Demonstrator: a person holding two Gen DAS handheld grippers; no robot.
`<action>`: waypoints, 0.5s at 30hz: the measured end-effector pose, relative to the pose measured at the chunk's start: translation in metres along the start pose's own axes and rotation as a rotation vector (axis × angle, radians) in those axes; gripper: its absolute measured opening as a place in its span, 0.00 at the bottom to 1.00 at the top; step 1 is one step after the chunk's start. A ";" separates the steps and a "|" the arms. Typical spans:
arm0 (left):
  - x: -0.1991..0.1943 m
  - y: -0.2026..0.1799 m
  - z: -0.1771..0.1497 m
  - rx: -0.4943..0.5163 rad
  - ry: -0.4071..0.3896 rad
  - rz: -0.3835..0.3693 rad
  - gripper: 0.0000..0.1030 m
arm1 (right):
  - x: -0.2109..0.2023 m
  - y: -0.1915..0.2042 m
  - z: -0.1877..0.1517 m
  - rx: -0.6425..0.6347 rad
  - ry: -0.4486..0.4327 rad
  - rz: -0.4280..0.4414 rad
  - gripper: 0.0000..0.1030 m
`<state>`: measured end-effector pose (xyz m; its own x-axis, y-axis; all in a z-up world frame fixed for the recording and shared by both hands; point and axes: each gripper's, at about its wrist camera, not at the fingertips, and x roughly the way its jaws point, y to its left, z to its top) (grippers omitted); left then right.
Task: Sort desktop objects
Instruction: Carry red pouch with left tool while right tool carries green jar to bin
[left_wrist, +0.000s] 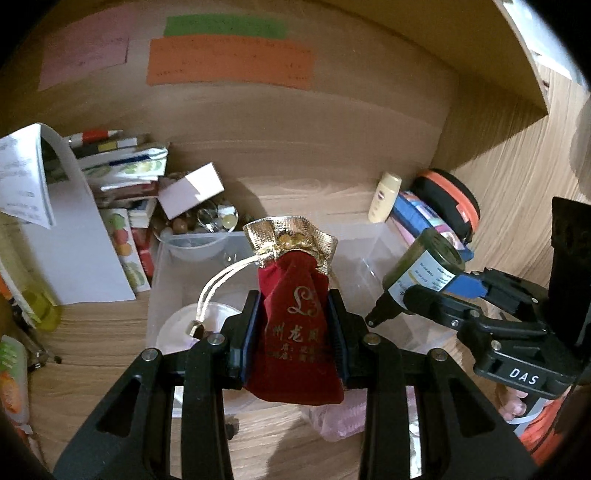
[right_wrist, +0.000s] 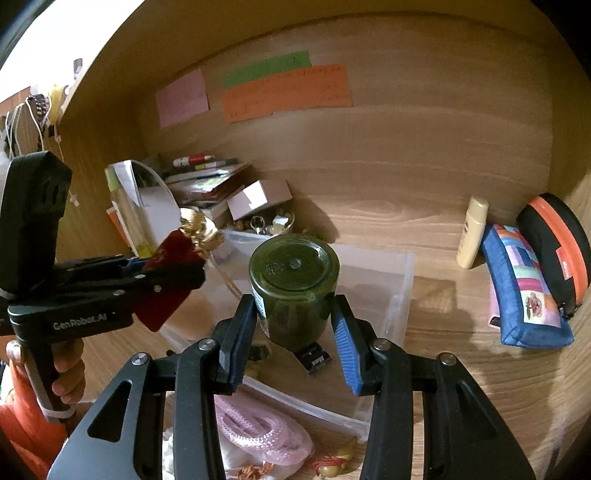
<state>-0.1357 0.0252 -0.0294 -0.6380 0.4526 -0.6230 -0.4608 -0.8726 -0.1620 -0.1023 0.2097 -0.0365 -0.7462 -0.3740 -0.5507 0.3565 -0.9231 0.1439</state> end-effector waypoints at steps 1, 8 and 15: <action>0.001 -0.001 0.000 0.004 0.000 -0.002 0.33 | 0.002 0.000 0.000 0.000 0.006 -0.001 0.37; 0.009 -0.009 -0.004 0.047 0.002 0.008 0.34 | 0.010 0.000 -0.003 -0.006 0.041 -0.009 0.37; 0.011 -0.017 -0.008 0.086 -0.002 0.024 0.36 | 0.015 0.003 -0.004 -0.022 0.061 -0.022 0.37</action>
<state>-0.1305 0.0434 -0.0397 -0.6502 0.4325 -0.6246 -0.4969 -0.8640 -0.0809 -0.1106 0.2011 -0.0476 -0.7185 -0.3468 -0.6029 0.3532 -0.9287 0.1134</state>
